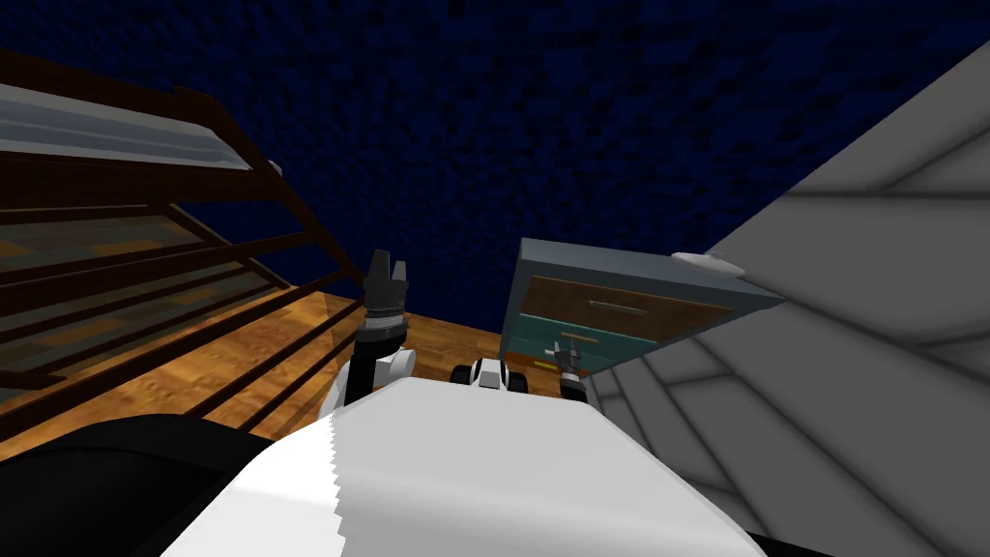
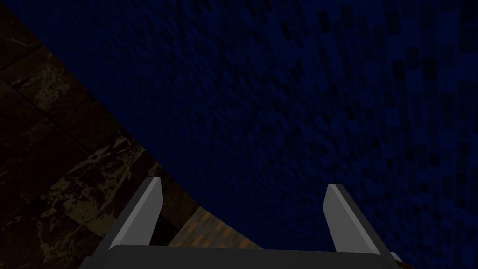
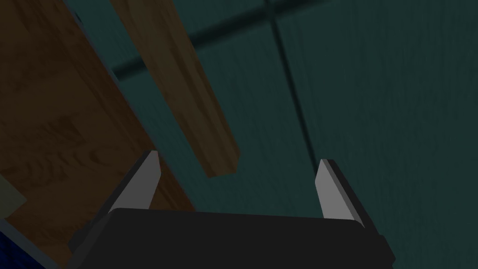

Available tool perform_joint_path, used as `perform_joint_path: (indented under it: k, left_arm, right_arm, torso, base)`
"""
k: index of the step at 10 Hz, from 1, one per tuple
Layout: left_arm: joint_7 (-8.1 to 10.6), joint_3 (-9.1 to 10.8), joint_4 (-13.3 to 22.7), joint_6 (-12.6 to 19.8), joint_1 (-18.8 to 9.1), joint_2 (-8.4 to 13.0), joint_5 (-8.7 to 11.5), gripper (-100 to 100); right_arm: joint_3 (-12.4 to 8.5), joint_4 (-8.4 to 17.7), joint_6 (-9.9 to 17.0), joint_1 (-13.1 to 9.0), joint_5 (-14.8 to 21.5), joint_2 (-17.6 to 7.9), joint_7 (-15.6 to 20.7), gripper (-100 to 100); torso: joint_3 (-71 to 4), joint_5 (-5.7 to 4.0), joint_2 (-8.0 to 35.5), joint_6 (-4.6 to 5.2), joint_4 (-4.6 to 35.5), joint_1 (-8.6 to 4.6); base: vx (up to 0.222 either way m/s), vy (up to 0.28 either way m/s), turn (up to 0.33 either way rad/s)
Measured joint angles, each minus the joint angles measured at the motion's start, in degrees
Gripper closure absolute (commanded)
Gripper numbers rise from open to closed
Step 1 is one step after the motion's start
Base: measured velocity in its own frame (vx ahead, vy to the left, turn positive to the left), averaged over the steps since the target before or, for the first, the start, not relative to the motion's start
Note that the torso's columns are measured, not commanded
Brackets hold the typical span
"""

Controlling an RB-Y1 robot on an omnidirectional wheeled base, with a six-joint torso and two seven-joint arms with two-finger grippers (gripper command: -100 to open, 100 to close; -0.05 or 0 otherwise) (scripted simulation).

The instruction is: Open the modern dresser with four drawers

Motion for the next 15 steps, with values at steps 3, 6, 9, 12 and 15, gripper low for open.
perform_joint_path:
  k: [3, 6, 9, 12, 15]
  left_arm:
    - [0.00, 0.00, 0.00, 0.00, 0.00, 0.00, 0.00, 0]
    - [0.00, 0.00, 0.00, 0.00, 0.00, 0.00, 0.00, 0]
    - [0.00, 0.00, 0.00, 0.00, 0.00, 0.00, 0.00, 0]
    - [0.00, 0.00, 0.00, 0.00, -0.01, 0.00, 0.00, 0]
    - [0.00, 0.00, 0.00, 0.00, -0.01, 0.00, 0.00, 0]
  right_arm:
    - [2.87, -4.00, 1.42, 3.96, -4.19, 0.32, 0.97, -100]
    - [5.54, -7.92, 2.58, 7.80, -7.95, 0.91, 2.12, -100]
    - [8.05, -11.07, 3.62, 11.14, -11.78, 1.19, 3.32, -100]
    - [6.49, -10.09, 2.87, 8.97, -9.71, 0.99, 2.89, 100]
    - [3.76, -5.77, 0.98, 5.43, -6.07, 0.26, 1.82, 100]
  torso:
    - [0.02, 0.02, 0.05, 0.03, 0.04, -0.02]
    - [0.01, 0.06, 0.04, 0.03, 0.04, 0.10]
    - [0.00, 0.04, 0.03, 0.03, 0.04, 0.02]
    - [0.07, -0.37, -0.08, -0.11, -0.23, -0.09]
    - [-0.16, -0.45, -0.45, -0.11, -0.36, -0.27]
  base:
    - [0.052, -0.030, 0.116]
    - [0.041, -0.025, 0.101]
    - [0.032, -0.019, 0.088]
    - [-0.040, 0.016, -0.150]
    - [-0.049, 0.030, -0.102]
